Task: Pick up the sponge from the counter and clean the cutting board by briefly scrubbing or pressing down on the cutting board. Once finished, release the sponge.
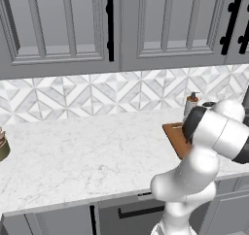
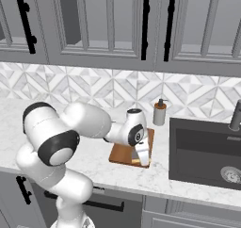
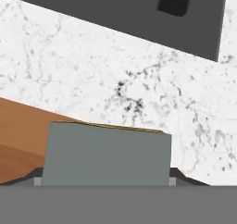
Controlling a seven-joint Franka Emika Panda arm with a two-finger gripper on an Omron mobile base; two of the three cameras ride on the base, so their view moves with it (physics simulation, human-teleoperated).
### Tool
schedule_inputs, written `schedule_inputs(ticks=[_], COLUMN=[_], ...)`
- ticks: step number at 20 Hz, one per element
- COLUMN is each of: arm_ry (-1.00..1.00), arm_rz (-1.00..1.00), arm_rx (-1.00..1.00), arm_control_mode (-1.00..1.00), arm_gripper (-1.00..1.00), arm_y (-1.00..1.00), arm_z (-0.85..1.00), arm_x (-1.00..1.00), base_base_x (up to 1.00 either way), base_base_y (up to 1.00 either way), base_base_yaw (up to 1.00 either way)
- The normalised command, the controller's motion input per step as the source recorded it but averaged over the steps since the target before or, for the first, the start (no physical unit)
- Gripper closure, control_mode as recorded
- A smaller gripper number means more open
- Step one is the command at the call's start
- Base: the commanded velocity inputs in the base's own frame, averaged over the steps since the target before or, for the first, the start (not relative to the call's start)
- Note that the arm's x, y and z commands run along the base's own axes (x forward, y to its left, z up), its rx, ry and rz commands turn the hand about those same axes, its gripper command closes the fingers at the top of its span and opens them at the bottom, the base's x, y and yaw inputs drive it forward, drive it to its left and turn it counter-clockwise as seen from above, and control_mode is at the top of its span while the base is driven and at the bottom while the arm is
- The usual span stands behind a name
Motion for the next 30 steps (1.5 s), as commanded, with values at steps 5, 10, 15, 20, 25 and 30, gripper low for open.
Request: schedule_inputs(ticks=[5, 10, 15, 20, 25, 30], arm_ry=[-0.23, -0.12, -0.18, 0.01, 0.21, 0.17], arm_rz=[0.00, 0.00, 0.00, 0.00, -0.02, -0.03], arm_rx=[0.09, 0.21, 0.17, 0.04, -0.09, -0.15], arm_control_mode=[-1.00, -1.00, -1.00, -1.00, -1.00, -1.00], arm_gripper=[1.00, 1.00, 1.00, 1.00, 1.00, 1.00], arm_y=[0.20, 0.96, 1.00, 1.00, 0.98, 0.49], arm_z=[0.84, 0.84, 0.52, 0.10, 0.00, -0.38], arm_x=[-0.37, 0.13, 0.23, 0.41, 0.62, 0.46], base_base_x=[0.00, 0.00, 0.00, 0.00, 0.00, 0.00], base_base_y=[0.00, 0.00, 0.00, 0.00, 0.00, 0.00], base_base_yaw=[0.00, 0.00, 0.00, 0.00, 0.00, 0.00])
